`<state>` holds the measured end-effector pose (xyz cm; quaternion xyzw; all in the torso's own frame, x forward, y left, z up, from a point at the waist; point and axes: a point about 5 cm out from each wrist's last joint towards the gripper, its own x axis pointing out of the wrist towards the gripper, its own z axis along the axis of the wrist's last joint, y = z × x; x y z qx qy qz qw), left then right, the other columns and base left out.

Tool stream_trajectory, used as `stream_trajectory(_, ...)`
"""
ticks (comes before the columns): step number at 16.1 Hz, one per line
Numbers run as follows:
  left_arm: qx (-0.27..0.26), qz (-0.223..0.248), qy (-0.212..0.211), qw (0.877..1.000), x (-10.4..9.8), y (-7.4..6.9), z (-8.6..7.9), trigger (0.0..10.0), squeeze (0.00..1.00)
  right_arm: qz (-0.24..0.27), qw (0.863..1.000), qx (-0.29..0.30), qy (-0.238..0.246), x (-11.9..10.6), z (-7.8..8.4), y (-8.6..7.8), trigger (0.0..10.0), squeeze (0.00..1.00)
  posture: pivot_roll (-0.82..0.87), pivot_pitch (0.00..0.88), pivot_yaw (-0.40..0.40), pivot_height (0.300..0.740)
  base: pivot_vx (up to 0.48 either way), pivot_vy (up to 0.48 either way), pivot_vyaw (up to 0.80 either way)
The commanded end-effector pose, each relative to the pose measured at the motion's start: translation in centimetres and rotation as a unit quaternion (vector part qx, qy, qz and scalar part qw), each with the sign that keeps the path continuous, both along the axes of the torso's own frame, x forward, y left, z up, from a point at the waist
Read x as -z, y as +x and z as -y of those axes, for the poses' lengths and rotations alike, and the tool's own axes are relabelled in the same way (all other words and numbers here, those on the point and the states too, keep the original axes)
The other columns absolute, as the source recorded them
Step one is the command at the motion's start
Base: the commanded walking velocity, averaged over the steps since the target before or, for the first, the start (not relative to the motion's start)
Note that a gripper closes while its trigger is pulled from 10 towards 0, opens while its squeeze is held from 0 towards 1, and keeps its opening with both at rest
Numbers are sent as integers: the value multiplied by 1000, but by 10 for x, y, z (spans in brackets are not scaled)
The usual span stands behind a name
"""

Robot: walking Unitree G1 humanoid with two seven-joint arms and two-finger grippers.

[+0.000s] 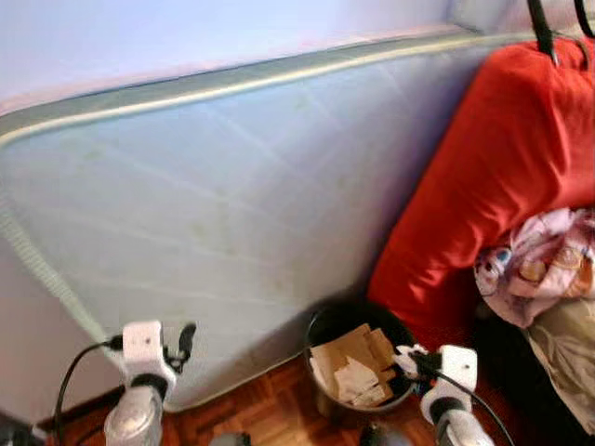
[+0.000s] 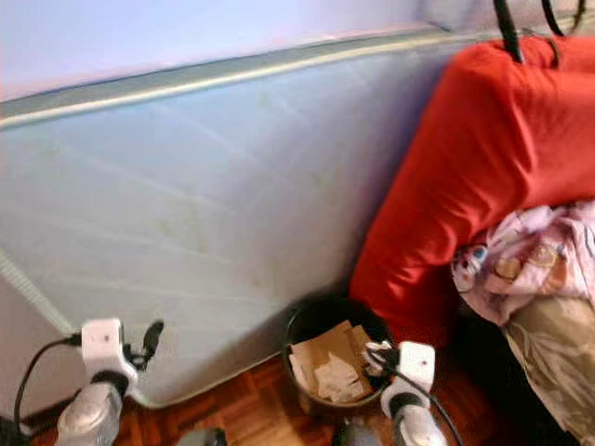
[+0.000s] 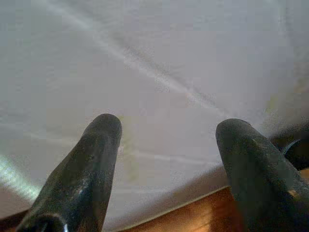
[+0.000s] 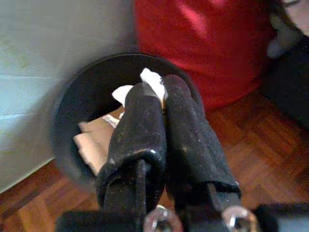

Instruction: Clean up the room

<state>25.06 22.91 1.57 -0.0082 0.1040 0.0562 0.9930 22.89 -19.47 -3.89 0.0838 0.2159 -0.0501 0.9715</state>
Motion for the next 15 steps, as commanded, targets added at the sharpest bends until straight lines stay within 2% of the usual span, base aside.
stream_trajectory(1,2,-8,-7,1000,3,-2,4,10000,0,-5,1000,2,-2,1,3,-2,10000,0,44,0,-23,617,352,0,0)
stream_trajectory(3,3,-6,-7,1000,2,-1,4,10000,0,-7,1000,-4,0,1,1,-2,10000,0,42,0,-21,617,336,0,0)
stream_trajectory(6,14,6,-10,1000,-5,5,6,10000,0,-32,999,-25,8,6,-6,-1,10000,0,59,0,-17,617,0,0,0)
stream_trajectory(9,26,-4,-10,1000,-2,8,12,10000,0,-48,998,-34,9,8,-10,-1,10000,0,57,0,-20,617,0,0,0)
stream_trajectory(12,30,12,-15,999,-11,19,20,10000,0,-53,997,-46,20,-1,-15,18,10000,0,81,12,-30,617,0,0,0)
stream_trajectory(15,32,19,-8,999,-16,14,19,10000,0,-53,996,-64,18,-9,-22,33,10000,0,143,77,-40,617,0,0,0)
